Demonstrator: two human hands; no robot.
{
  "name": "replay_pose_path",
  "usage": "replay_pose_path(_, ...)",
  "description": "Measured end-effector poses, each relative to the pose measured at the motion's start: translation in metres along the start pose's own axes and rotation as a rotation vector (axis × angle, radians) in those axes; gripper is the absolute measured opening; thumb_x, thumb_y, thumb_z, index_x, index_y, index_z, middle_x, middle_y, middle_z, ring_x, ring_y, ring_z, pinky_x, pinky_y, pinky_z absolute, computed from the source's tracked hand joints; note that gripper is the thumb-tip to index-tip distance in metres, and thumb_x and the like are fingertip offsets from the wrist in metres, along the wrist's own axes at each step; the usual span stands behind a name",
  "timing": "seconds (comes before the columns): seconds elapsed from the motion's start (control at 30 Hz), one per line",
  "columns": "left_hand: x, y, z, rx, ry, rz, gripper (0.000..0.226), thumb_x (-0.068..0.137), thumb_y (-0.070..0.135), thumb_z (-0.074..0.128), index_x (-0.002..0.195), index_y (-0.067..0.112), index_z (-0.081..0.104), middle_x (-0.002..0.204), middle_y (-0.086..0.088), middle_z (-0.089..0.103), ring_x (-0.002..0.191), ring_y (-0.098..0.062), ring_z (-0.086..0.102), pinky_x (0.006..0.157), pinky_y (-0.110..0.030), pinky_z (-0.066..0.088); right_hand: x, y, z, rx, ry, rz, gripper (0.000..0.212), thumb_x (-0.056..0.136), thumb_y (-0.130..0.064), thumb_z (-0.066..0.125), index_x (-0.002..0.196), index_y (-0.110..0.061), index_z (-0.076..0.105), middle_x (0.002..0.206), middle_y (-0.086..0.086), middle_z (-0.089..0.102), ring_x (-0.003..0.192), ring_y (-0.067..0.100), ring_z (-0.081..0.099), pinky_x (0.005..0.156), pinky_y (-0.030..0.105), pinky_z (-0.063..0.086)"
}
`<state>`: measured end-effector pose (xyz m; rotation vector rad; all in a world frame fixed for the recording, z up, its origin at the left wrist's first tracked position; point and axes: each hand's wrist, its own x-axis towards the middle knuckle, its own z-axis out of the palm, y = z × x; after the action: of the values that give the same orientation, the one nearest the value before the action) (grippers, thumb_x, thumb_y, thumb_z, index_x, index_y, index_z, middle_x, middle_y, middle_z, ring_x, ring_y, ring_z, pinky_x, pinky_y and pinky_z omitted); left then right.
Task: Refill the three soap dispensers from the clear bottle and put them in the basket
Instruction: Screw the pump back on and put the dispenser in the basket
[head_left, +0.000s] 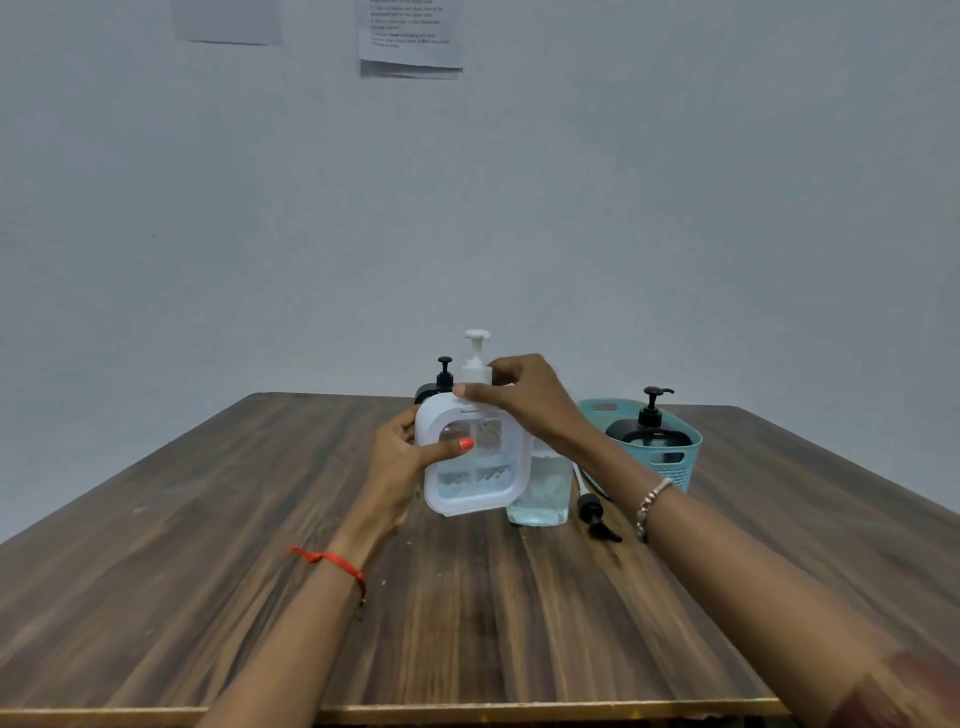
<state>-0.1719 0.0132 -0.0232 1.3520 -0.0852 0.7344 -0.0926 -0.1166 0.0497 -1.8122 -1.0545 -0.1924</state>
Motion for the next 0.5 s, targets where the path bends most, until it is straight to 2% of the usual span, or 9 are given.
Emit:
replay_pose_path(0.07, 0.000, 0.000, 0.001, 0.008, -0.002, 0.003, 0.052, 0.049, -0.002, 0.081, 0.097, 0.008, 0.065, 0.077, 0.001, 0.073, 0.071, -0.016, 0.069, 0.058, -0.027, 0.056, -0.002, 0.001, 0.001, -0.004, 0.020, 0.016, 0.018, 0.077, -0.031, 0.074, 0.075, -0.014, 0.068, 0.068, -0.004, 0.063, 0.059, 0.001, 0.056, 0.057, 0.012, 0.039)
replay_pose_path(0.13, 0.000, 0.000, 0.000, 0.001, 0.005, -0.001, 0.048, 0.052, -0.001, 0.079, 0.097, 0.008, 0.065, 0.077, 0.001, 0.073, 0.070, -0.016, 0.069, 0.058, -0.026, 0.056, -0.003, -0.001, -0.001, 0.037, 0.016, 0.034, 0.031, 0.079, -0.029, 0.072, 0.105, -0.012, 0.068, 0.095, -0.001, 0.067, 0.084, 0.008, 0.061, 0.072, 0.018, 0.042)
replay_pose_path(0.2, 0.001, -0.001, -0.001, -0.002, 0.015, -0.002, 0.051, 0.053, -0.002, 0.080, 0.101, 0.005, 0.064, 0.082, -0.003, 0.072, 0.071, -0.017, 0.069, 0.058, -0.027, 0.056, -0.002, 0.000, -0.004, 0.172, -0.014, 0.043, 0.037, 0.083, -0.019, 0.069, 0.118, -0.010, 0.063, 0.110, 0.002, 0.066, 0.098, 0.010, 0.061, 0.083, 0.020, 0.045)
replay_pose_path(0.27, 0.001, -0.003, -0.001, 0.012, 0.020, -0.005, 0.054, 0.053, -0.002, 0.081, 0.104, 0.002, 0.063, 0.086, -0.007, 0.071, 0.071, -0.018, 0.069, 0.059, -0.028, 0.056, -0.003, 0.001, -0.005, 0.246, -0.013, 0.044, 0.032, 0.083, -0.012, 0.068, 0.114, -0.007, 0.065, 0.105, 0.004, 0.069, 0.091, 0.007, 0.064, 0.082, 0.015, 0.047)
replay_pose_path(0.37, 0.002, -0.005, -0.001, 0.028, 0.025, -0.007, 0.044, 0.062, -0.006, 0.074, 0.104, 0.003, 0.063, 0.086, -0.007, 0.070, 0.070, -0.015, 0.069, 0.058, -0.027, 0.056, -0.004, 0.003, -0.002, 0.219, 0.083, 0.023, 0.020, 0.078, -0.016, 0.074, 0.097, -0.009, 0.073, 0.084, -0.004, 0.071, 0.071, -0.003, 0.064, 0.066, 0.006, 0.046)
replay_pose_path(0.47, 0.003, -0.007, -0.001, 0.027, 0.034, -0.010, 0.042, 0.063, -0.008, 0.073, 0.102, 0.005, 0.064, 0.083, -0.004, 0.070, 0.070, -0.015, 0.069, 0.059, -0.028, 0.056, -0.004, 0.009, -0.002, 0.299, 0.157, 0.041, 0.008, 0.081, -0.016, 0.069, 0.080, -0.011, 0.075, 0.073, -0.002, 0.071, 0.066, 0.004, 0.065, 0.064, 0.016, 0.049)
replay_pose_path(0.5, 0.003, -0.008, -0.002, 0.017, 0.041, -0.017, 0.041, 0.063, -0.008, 0.073, 0.101, 0.005, 0.064, 0.082, -0.003, 0.071, 0.070, -0.016, 0.069, 0.059, -0.028, 0.056, -0.003, 0.012, -0.004, 0.350, 0.189, 0.055, 0.013, 0.083, -0.011, 0.064, 0.075, -0.010, 0.074, 0.068, 0.001, 0.069, 0.063, 0.008, 0.064, 0.064, 0.020, 0.049)
